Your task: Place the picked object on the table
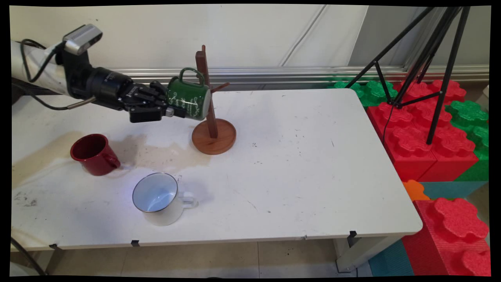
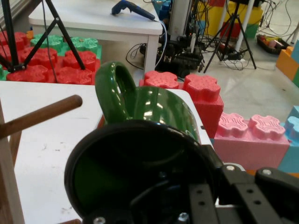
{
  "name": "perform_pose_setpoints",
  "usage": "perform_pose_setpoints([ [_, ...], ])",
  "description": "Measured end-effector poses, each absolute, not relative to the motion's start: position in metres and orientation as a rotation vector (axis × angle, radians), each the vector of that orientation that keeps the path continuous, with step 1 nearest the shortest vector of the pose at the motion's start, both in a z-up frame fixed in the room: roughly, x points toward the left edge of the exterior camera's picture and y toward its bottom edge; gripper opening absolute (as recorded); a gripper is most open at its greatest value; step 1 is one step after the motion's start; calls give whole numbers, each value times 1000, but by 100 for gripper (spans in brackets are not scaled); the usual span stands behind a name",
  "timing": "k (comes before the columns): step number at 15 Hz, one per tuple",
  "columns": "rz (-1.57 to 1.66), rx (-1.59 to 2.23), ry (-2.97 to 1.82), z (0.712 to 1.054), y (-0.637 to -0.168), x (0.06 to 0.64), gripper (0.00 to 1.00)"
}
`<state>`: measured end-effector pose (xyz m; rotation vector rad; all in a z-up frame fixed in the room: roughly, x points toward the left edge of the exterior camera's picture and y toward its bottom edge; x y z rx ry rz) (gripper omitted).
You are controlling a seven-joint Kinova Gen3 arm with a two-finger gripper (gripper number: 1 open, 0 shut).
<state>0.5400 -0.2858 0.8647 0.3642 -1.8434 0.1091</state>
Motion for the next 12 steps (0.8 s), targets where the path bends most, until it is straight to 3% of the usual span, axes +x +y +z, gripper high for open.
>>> perform_pose_setpoints([
  [12, 174, 281, -1979, 884, -265, 596, 0],
])
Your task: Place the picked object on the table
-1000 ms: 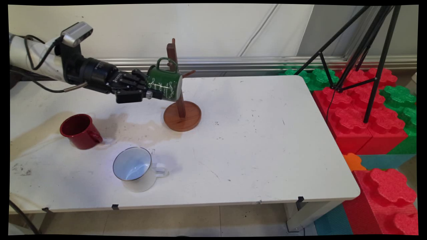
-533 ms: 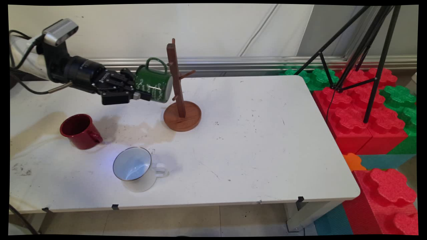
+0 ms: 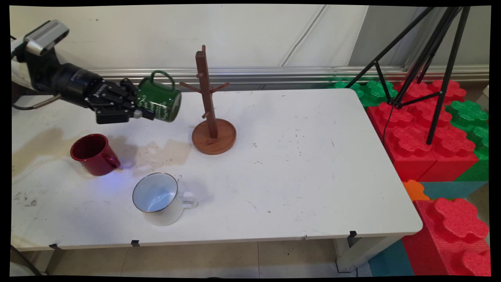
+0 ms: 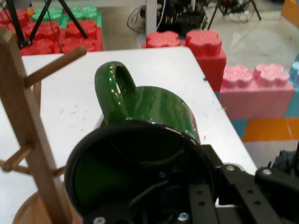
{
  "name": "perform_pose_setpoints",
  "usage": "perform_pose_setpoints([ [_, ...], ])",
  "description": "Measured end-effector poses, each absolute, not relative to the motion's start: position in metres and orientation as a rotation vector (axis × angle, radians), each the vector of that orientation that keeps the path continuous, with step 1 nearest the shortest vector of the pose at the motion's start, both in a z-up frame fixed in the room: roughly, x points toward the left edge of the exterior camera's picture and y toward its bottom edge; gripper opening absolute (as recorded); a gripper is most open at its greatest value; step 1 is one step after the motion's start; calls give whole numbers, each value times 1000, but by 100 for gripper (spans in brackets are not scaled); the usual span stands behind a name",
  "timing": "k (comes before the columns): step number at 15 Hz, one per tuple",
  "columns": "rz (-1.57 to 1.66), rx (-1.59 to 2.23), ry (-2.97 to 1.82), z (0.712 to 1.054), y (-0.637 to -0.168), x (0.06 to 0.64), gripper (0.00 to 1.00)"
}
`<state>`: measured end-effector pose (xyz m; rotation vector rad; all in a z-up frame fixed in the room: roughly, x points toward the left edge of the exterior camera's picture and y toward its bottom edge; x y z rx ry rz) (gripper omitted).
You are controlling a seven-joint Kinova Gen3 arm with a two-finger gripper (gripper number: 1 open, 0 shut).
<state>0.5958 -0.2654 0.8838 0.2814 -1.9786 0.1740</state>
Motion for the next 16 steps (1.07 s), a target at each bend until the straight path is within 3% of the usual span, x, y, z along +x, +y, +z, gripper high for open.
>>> perform_pose_setpoints([
  [16, 335, 259, -2201, 890, -285, 671, 0],
])
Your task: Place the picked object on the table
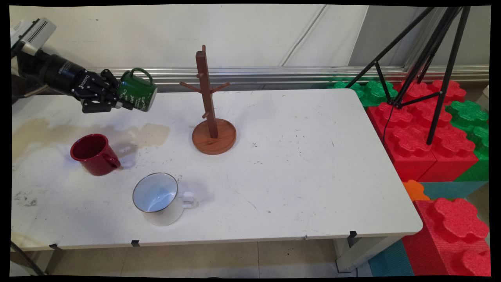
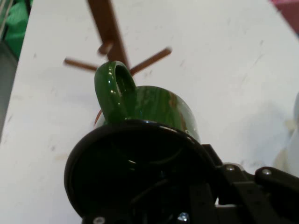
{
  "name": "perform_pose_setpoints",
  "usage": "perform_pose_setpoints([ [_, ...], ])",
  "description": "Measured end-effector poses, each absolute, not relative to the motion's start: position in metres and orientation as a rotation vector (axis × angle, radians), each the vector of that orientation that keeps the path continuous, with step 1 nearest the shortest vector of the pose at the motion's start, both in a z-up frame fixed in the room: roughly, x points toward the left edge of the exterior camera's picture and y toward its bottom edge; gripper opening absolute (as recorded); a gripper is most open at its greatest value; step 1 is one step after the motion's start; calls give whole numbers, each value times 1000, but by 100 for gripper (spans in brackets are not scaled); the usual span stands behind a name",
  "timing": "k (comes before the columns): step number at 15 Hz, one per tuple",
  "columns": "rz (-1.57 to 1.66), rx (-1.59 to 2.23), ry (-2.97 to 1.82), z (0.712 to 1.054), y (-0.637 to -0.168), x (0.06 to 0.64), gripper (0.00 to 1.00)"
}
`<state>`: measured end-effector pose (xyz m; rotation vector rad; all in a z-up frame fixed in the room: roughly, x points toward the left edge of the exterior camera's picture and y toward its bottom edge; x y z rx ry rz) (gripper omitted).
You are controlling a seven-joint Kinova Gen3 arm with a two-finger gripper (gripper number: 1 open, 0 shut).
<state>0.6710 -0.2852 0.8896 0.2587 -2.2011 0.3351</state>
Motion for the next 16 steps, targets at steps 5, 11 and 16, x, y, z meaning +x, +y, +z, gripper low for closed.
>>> perform_pose_setpoints([
  [5, 399, 248, -2309, 883, -300, 693, 0],
  [11, 438, 235, -2415, 870, -314, 707, 0],
  [16, 442, 224, -2490, 854, -320, 710, 0],
])
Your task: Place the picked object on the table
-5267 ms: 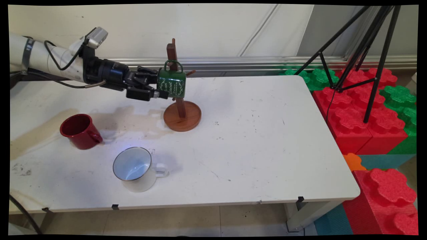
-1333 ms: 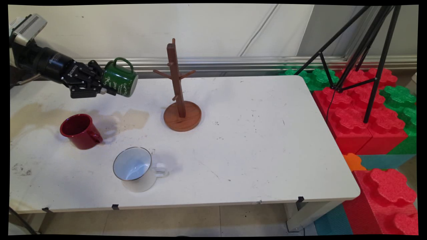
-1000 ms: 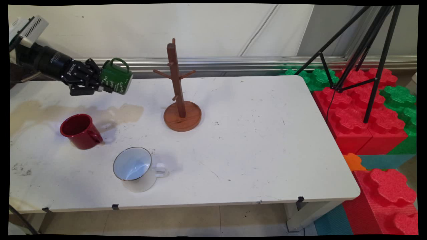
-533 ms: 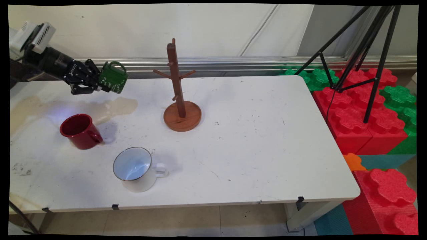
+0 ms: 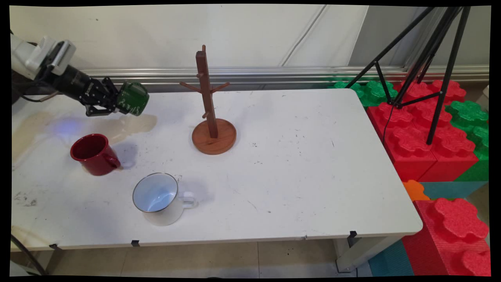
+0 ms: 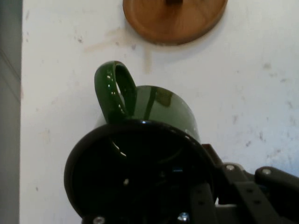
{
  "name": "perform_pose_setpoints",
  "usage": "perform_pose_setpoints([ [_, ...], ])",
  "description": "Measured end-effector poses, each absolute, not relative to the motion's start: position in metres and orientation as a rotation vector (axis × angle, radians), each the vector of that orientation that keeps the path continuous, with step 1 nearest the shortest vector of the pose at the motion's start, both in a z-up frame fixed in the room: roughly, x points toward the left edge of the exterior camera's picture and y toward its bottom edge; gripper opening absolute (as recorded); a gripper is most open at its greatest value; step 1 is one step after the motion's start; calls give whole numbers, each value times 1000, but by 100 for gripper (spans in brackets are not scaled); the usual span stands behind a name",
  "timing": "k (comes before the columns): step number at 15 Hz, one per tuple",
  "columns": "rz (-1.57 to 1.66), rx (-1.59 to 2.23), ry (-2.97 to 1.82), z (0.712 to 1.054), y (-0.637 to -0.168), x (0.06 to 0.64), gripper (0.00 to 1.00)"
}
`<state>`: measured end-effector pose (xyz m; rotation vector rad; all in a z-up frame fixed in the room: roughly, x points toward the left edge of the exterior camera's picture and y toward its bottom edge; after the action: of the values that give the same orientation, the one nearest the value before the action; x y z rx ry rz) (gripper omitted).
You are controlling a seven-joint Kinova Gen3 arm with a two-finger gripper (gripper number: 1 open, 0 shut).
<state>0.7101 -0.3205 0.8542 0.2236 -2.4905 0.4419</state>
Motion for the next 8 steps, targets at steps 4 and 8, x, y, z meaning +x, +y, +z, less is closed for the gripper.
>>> perform_pose_setpoints([
  [4, 438, 216, -2539, 843, -326, 710, 0],
  [8, 444, 194, -2592, 834, -331, 712, 0],
])
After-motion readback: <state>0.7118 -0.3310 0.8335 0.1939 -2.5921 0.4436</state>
